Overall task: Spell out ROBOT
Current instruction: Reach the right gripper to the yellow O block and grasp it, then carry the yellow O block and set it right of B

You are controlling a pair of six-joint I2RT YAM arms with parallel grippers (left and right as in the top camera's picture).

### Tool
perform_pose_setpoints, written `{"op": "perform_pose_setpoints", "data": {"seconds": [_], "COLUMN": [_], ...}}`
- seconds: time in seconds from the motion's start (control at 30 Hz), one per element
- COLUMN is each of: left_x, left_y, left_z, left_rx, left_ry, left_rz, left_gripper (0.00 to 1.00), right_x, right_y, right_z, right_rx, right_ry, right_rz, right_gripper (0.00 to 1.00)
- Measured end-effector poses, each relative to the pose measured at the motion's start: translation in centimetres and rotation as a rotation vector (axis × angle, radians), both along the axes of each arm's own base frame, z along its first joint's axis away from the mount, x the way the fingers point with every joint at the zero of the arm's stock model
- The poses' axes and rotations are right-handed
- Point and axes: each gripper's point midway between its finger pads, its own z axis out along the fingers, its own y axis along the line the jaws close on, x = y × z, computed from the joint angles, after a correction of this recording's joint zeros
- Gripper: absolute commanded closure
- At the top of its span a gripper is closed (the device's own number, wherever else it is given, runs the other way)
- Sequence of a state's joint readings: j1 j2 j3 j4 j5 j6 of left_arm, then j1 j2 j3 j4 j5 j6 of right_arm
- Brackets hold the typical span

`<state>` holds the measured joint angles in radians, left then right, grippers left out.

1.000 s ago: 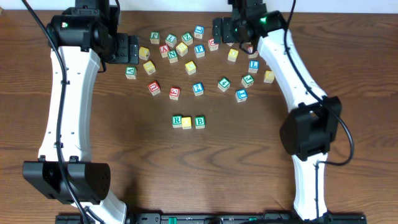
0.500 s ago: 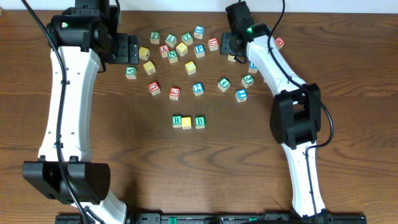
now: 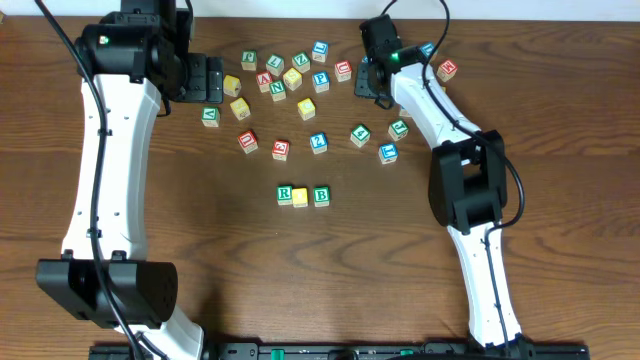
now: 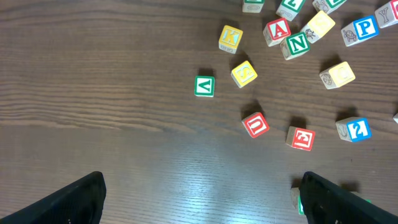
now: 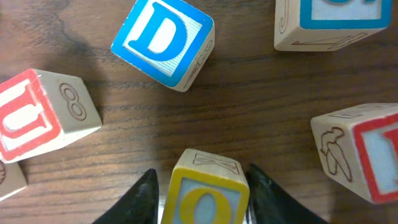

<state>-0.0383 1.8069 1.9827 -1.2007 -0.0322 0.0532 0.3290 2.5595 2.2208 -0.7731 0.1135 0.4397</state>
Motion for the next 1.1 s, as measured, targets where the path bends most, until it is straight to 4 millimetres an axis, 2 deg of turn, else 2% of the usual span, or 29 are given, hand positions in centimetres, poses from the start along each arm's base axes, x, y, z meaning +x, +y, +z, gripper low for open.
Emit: {"op": "perform_pose_setpoints", "data": {"seconds": [0.17,0.33,0.43,0.5,0.53,0.57,0.63,0.67,0.7,0.73,0.77,0.83,0.9,0.93,1.1], "left_x": [0.0,0.0,0.0,0.0,0.0,0.0,0.0,0.0,0.0,0.0,0.0,0.0,0.0,0.0,0.0], "left_y": [0.0,0.0,0.0,0.0,0.0,0.0,0.0,0.0,0.0,0.0,0.0,0.0,0.0,0.0,0.0], "left_z": [0.0,0.0,0.0,0.0,0.0,0.0,0.0,0.0,0.0,0.0,0.0,0.0,0.0,0.0,0.0], "left_rx": [0.000,0.000,-0.001,0.000,0.000,0.000,0.000,0.000,0.000,0.000,0.000,0.000,0.000,0.000,0.000], "left_ry": [0.000,0.000,0.000,0.001,-0.001,0.000,0.000,0.000,-0.001,0.001,0.000,0.000,0.000,0.000,0.000], "left_rz": [0.000,0.000,0.000,0.000,0.000,0.000,0.000,0.000,0.000,0.000,0.000,0.000,-0.001,0.000,0.000], "left_gripper": [0.02,0.02,0.02,0.02,0.02,0.03,0.02,0.02,0.02,0.02,0.02,0.02,0.02,0.02,0.02], "right_x": [0.0,0.0,-0.9,-2.1,-3.3,-3.9,-6.1,-6.7,-9.0,-10.7,-11.6,-14.5,-15.9,-17.3,-20.9], "right_y": [0.0,0.1,0.5,0.8,1.0,0.9,0.9,0.9,0.7,0.6,0.6,0.8,1.2,1.7,5.2], "right_z": [-0.1,0.0,1.1,3.6,5.9,6.9,10.9,12.2,14.3,15.3,15.5,14.3,13.0,11.3,5.1], "right_rx": [-0.023,-0.046,-0.044,-0.029,-0.012,-0.007,0.019,0.028,0.042,0.051,0.055,0.049,0.041,0.030,-0.024], "right_ry": [0.000,-0.003,0.021,0.034,0.047,0.054,0.065,0.061,0.098,0.139,0.164,0.280,0.342,0.403,0.494], "right_rz": [0.043,0.102,0.176,0.232,0.261,0.271,0.301,0.308,0.326,0.337,0.343,0.362,0.377,0.399,0.495], "right_gripper": [0.81,0.89,0.95,0.97,0.97,0.97,0.97,0.97,0.98,0.98,0.99,0.99,0.99,0.99,0.99]}}
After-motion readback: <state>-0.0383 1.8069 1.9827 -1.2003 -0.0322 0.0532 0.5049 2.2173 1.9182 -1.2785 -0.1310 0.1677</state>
